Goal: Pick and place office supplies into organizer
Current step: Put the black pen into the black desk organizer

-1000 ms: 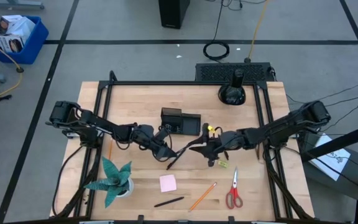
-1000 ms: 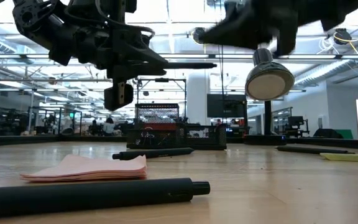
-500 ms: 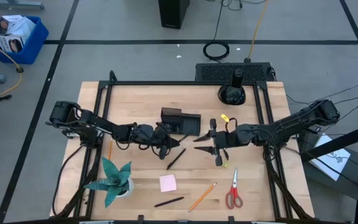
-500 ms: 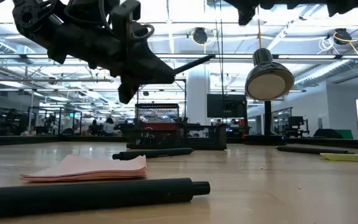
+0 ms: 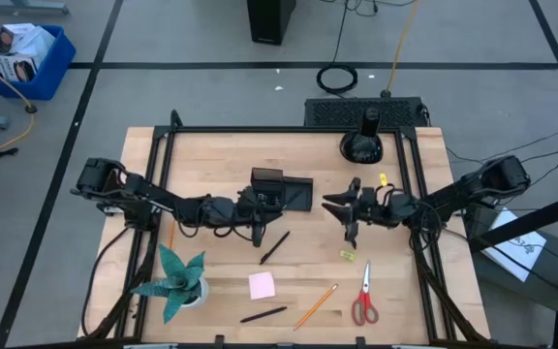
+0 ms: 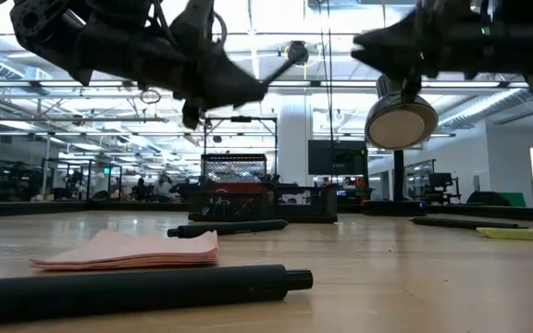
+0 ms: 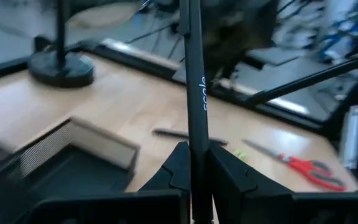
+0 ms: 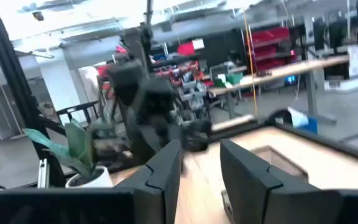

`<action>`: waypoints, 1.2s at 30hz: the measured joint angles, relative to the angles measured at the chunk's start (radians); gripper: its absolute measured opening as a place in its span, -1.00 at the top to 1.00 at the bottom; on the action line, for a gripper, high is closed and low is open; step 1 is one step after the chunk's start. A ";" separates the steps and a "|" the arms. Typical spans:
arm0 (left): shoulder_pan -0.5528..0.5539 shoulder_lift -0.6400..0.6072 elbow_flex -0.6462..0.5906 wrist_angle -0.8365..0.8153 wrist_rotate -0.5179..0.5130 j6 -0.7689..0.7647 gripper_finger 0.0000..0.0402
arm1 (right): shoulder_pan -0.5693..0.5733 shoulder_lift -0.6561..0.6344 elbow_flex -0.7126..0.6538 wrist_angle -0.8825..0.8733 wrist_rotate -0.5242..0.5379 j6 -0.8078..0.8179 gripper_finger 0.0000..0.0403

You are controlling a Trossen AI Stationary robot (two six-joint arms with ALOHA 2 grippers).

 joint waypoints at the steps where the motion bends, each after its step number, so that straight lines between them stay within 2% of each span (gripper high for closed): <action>1: -0.003 -0.001 0.000 0.014 0.014 0.006 0.84 | -0.007 0.000 -0.006 0.001 0.000 0.026 0.48; 4: -0.005 -0.001 0.000 0.029 0.021 -0.001 0.89 | -0.033 0.000 -0.007 0.000 -0.008 0.095 0.45; 10: -0.004 -0.001 0.000 0.032 0.020 -0.048 0.88 | -0.070 0.039 0.048 0.001 -0.141 0.115 0.29; 14: -0.004 -0.001 0.000 0.038 0.021 -0.056 0.84 | -0.087 0.097 0.082 -0.002 -0.158 0.135 0.08; 19: -0.004 -0.001 0.000 0.050 0.021 -0.068 0.90 | -0.108 0.159 0.111 -0.001 -0.162 0.180 -0.09; 28: -0.004 -0.002 0.000 0.060 0.021 -0.070 0.86 | -0.119 0.208 0.206 0.007 -0.194 0.152 -0.11; 31: -0.004 -0.002 0.000 0.061 0.021 -0.071 0.88 | -0.135 0.208 0.217 0.009 -0.239 0.146 -0.09; 36: -0.004 -0.002 0.000 0.060 0.021 -0.072 0.88 | -0.162 0.208 0.218 -0.008 -0.243 0.185 -0.10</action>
